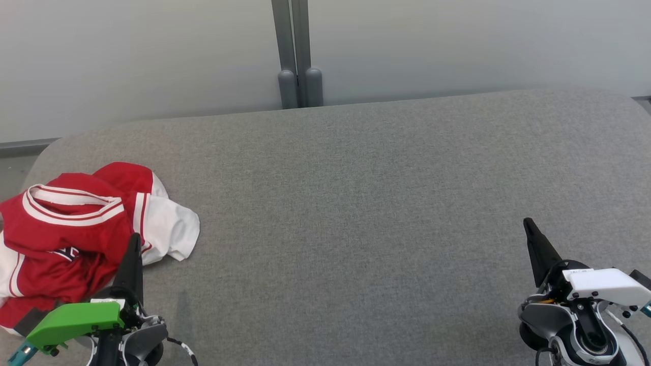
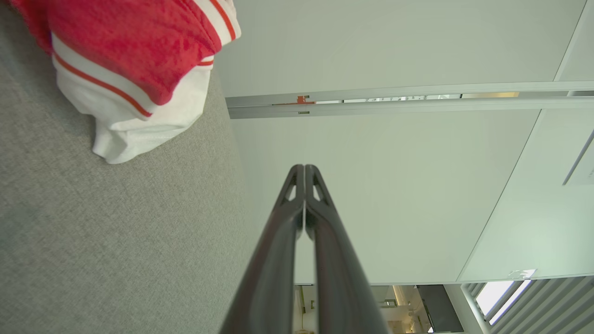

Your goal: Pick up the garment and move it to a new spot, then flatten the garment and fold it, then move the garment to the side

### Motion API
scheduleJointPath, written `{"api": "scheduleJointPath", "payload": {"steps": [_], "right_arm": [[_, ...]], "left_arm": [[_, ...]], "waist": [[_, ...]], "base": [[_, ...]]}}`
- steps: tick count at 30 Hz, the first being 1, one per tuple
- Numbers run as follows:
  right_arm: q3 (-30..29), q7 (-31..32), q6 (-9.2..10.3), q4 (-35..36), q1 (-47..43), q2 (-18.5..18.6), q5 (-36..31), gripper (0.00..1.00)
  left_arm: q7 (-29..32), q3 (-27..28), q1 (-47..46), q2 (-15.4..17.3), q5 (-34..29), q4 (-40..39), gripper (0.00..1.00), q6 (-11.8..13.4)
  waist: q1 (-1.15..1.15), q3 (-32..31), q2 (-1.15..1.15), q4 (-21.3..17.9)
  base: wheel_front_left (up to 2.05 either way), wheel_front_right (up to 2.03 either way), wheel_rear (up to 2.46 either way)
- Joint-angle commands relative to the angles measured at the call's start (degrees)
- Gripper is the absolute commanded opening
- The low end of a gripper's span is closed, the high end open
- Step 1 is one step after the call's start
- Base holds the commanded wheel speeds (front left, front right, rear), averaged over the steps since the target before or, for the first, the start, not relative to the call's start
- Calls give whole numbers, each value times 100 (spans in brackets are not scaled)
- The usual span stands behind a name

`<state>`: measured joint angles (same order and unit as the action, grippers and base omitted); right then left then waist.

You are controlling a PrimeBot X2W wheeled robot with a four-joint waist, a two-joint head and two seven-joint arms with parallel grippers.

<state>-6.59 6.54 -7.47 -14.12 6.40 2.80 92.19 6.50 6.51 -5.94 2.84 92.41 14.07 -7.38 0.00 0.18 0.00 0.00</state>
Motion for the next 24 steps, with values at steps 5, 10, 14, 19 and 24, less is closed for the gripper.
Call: {"api": "scheduleJointPath", "payload": {"steps": [5, 10, 14, 19, 24], "right_arm": [[1, 10, -5, 23, -48, 9, 45, 0], [1, 10, -5, 24, -48, 9, 45, 0], [1, 10, -5, 24, -48, 9, 45, 0], [1, 10, -5, 24, -48, 9, 44, 0], [1, 10, -5, 24, -48, 9, 44, 0]], "left_arm": [[22, 11, -63, 1, -1, -9, 0, -29], [22, 11, -63, 1, -1, -9, 0, -29], [22, 11, -63, 1, -1, -9, 0, -29], [22, 11, -63, 1, -1, -9, 0, -29], [22, 11, -63, 1, -1, -9, 0, -29]], "waist": [[0, 0, 0, 0], [0, 0, 0, 0], [0, 0, 0, 0], [0, 0, 0, 0], [0, 0, 0, 0]], "base": [[0, 0, 0], [0, 0, 0], [0, 0, 0], [0, 0, 0], [0, 0, 0]]}}
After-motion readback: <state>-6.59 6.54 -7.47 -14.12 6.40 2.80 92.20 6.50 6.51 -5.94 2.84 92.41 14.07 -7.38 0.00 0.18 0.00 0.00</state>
